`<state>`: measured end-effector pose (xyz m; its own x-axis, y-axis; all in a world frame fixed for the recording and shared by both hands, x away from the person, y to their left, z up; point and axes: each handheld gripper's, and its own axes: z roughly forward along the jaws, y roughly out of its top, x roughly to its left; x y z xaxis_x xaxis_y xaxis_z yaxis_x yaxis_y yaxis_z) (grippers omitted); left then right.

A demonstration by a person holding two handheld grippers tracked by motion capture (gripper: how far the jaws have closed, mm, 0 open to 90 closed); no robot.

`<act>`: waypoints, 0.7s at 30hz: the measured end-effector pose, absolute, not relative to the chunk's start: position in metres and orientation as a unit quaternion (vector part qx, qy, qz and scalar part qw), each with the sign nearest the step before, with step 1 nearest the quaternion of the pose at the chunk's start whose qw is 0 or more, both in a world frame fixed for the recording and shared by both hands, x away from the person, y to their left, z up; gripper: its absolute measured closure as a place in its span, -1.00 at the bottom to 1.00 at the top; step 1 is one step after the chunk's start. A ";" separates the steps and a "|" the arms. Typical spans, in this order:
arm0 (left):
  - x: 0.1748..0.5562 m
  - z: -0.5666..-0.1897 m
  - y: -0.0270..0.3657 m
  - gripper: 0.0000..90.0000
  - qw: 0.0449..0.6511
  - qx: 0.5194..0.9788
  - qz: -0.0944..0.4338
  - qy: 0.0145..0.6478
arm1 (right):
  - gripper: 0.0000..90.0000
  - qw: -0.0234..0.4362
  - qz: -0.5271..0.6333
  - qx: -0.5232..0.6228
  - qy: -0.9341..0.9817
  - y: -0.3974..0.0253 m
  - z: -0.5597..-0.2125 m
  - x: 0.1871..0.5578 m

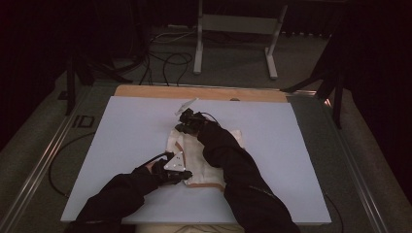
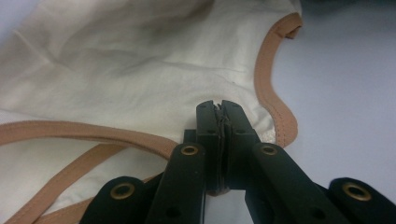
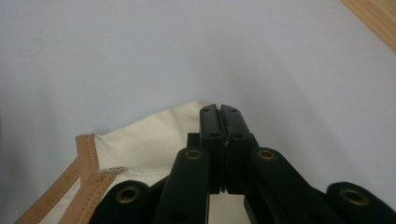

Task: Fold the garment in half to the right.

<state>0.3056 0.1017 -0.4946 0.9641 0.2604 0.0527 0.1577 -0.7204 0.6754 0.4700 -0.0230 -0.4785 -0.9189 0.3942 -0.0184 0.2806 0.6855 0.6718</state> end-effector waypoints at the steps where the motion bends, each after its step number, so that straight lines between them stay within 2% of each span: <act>1: 0.306 -0.494 0.101 0.96 0.356 0.925 0.074 0.113 | 0.99 0.082 0.351 0.186 0.914 -0.024 -0.478 0.470; 21: 0.310 -0.485 0.091 0.96 0.365 0.922 0.070 0.106 | 1.00 0.102 0.370 0.199 0.902 -0.052 -0.464 0.467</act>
<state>0.3096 0.0908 -0.4851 0.9678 0.2465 0.0509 0.1449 -0.7110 0.6881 0.4669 -0.0522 -0.4638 -0.9004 0.4336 -0.0362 0.2830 0.6467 0.7083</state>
